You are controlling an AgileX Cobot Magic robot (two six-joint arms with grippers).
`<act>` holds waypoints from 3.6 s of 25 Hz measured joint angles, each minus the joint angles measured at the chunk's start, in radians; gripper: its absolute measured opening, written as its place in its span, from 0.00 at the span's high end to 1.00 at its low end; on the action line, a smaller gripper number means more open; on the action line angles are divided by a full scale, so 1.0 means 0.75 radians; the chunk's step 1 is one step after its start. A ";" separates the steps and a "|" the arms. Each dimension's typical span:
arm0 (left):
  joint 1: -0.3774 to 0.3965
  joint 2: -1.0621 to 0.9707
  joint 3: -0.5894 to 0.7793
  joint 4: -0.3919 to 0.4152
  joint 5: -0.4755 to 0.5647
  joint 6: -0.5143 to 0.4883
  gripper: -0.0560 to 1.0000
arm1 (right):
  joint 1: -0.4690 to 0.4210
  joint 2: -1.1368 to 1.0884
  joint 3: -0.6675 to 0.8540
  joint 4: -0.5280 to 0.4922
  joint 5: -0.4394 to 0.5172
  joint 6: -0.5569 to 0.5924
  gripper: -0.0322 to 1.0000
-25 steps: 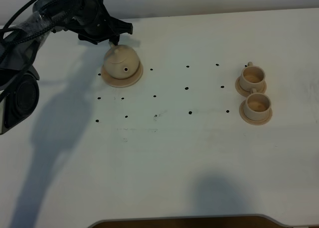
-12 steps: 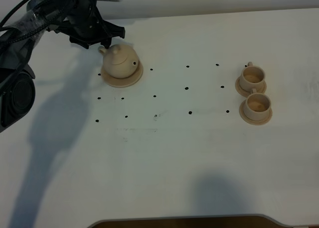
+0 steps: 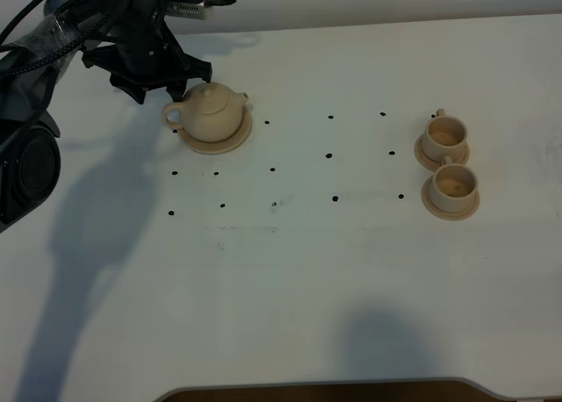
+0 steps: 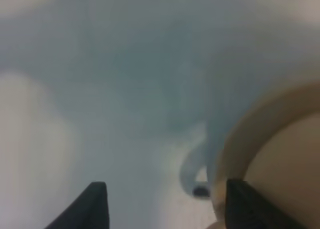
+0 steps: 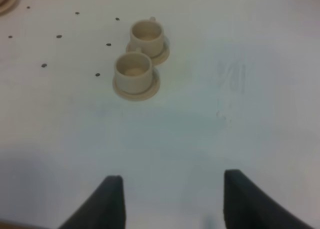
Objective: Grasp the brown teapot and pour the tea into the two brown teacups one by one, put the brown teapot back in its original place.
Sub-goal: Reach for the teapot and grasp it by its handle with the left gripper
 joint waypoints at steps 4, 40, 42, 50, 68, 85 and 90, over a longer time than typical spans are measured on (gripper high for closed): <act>0.000 -0.004 0.000 0.000 0.030 0.012 0.45 | 0.000 0.000 0.000 0.000 0.000 0.000 0.55; 0.000 -0.375 0.351 -0.258 0.036 0.641 0.45 | 0.000 0.000 0.002 0.000 0.000 0.000 0.55; 0.000 -0.422 0.427 -0.258 0.036 0.679 0.47 | 0.000 0.000 0.002 0.000 0.000 0.000 0.55; 0.000 -0.502 0.607 -0.213 0.036 0.801 0.54 | 0.000 0.000 0.002 0.000 0.000 0.000 0.55; 0.000 -0.502 0.620 -0.016 0.036 1.198 0.56 | 0.000 0.000 0.002 0.000 0.000 0.000 0.55; -0.029 -0.499 0.620 -0.149 0.036 0.985 0.56 | 0.000 0.000 0.002 0.000 0.000 0.000 0.55; -0.066 -0.459 0.612 -0.148 0.036 0.905 0.56 | 0.000 0.000 0.002 0.000 0.000 0.000 0.55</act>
